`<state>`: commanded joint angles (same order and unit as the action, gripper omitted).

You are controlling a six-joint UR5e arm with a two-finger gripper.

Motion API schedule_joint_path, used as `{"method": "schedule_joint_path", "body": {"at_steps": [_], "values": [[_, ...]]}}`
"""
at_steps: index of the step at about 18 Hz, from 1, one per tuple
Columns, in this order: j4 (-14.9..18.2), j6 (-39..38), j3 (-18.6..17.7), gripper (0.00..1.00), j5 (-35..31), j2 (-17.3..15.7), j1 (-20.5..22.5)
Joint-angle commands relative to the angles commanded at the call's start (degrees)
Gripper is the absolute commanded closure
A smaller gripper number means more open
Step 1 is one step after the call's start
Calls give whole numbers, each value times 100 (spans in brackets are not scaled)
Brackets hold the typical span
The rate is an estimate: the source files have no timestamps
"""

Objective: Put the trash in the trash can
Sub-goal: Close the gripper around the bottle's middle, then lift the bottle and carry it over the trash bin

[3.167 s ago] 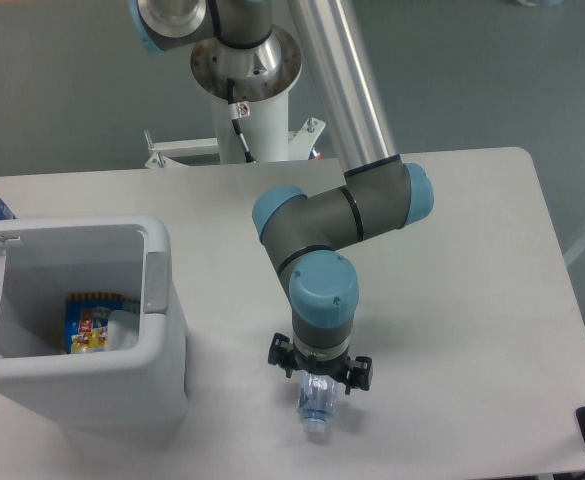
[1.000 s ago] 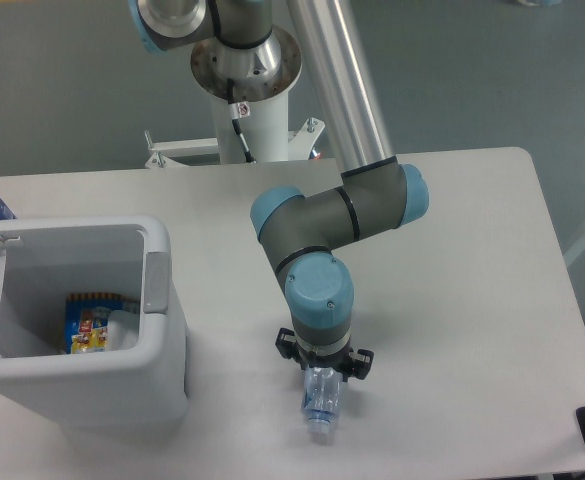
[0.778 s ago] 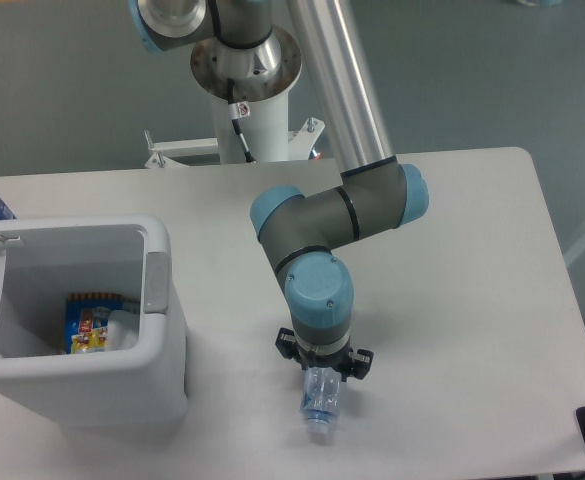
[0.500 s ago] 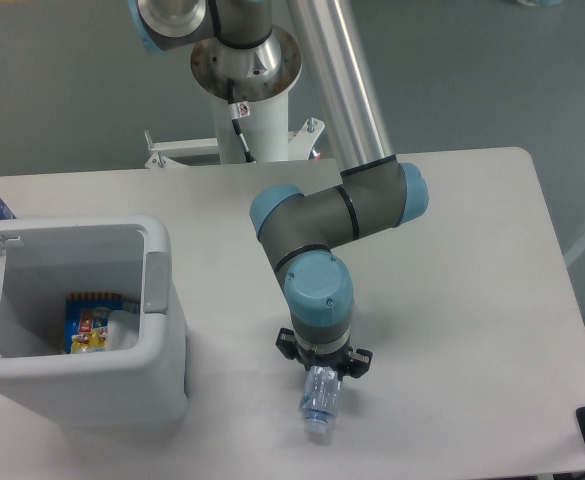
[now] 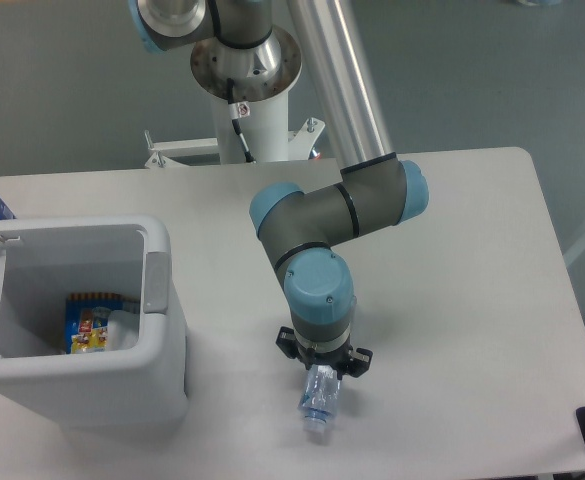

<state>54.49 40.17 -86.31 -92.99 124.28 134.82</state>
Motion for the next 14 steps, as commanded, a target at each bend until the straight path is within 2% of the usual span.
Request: {"method": "schedule_joint_path", "body": {"at_steps": [7, 11, 14], "values": [[9, 53, 79, 45, 201, -220, 88], [-43, 26, 465, 45, 939, -308, 307], [-481, -61, 641, 45, 1816, -431, 509]]}}
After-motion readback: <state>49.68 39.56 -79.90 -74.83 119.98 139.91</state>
